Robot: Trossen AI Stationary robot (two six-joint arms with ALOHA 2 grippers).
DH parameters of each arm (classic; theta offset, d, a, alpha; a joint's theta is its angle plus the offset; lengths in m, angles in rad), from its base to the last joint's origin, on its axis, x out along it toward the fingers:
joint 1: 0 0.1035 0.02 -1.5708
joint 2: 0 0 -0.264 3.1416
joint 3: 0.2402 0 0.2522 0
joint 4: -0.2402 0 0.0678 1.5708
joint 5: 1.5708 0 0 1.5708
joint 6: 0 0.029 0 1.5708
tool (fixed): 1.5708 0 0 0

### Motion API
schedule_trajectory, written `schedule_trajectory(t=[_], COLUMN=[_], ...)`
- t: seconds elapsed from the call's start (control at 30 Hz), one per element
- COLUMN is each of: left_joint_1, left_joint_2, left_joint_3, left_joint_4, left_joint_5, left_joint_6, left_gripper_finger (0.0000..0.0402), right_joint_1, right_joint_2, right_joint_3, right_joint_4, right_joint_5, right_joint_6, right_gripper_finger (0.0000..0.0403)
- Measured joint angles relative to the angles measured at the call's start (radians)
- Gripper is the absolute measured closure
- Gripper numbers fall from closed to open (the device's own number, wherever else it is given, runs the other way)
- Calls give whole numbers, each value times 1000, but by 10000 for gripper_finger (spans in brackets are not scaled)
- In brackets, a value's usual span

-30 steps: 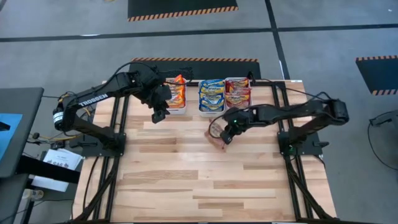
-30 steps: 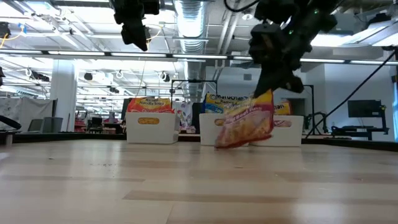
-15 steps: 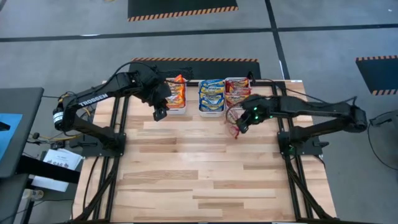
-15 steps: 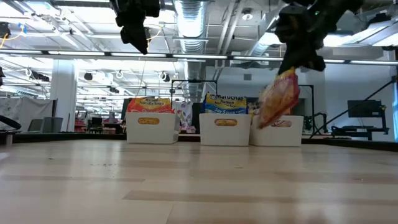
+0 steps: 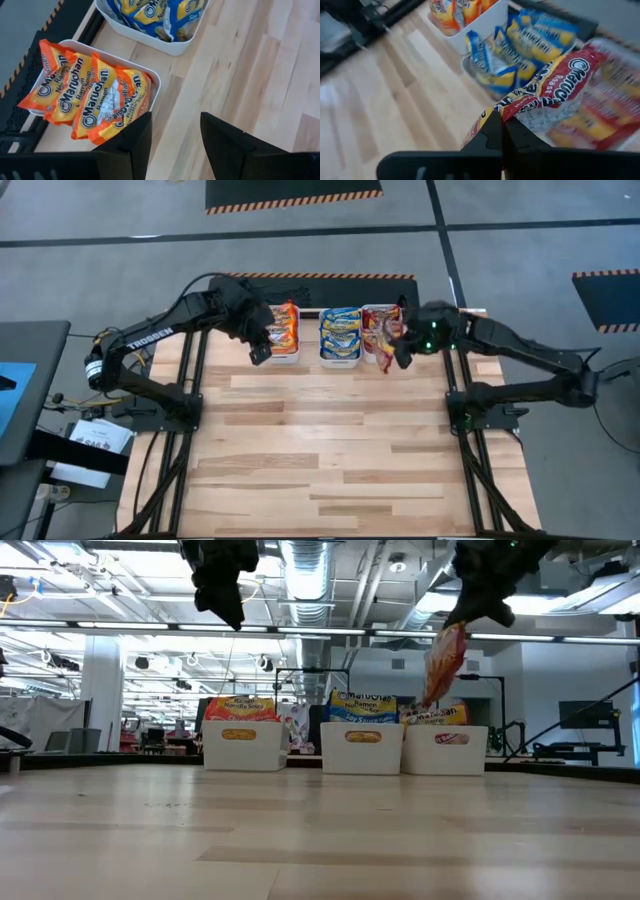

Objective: Sort Maruchan noodles
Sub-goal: Put the red noodle soup pack into the right white bin

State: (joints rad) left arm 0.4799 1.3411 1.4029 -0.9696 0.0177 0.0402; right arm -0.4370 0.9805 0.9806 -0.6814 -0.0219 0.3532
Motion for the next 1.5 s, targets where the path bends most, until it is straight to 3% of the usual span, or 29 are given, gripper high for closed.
schedule_trajectory(t=[0.17, 0.4, 0.67, 0.87, 1.17, 1.5], left_joint_1=[13, 16, 16, 16, 16, 16], left_joint_2=[0, 0, 0, 0, 0, 0], left_joint_3=[0, 0, 0, 0, 0, 0], left_joint_4=[-1, -1, -2, -3, -3, -3], left_joint_5=[0, 0, 0, 0, -2, -3], left_joint_6=[-1, 0, -1, -3, -34, -38], left_gripper_finger=[249, 249, 249, 249, 249, 249], right_joint_1=[-96, -255, -348, -367, -369, -307], right_joint_2=[75, 196, 315, 413, 447, 486], right_joint_3=[128, 247, 277, 276, 276, 277], right_joint_4=[-106, -244, -322, -359, -263, -264], right_joint_5=[-22, -233, -343, -330, -155, -150], right_joint_6=[-245, -574, -758, -796, -793, -936], right_gripper_finger=[398, 398, 398, 398, 398, 398])
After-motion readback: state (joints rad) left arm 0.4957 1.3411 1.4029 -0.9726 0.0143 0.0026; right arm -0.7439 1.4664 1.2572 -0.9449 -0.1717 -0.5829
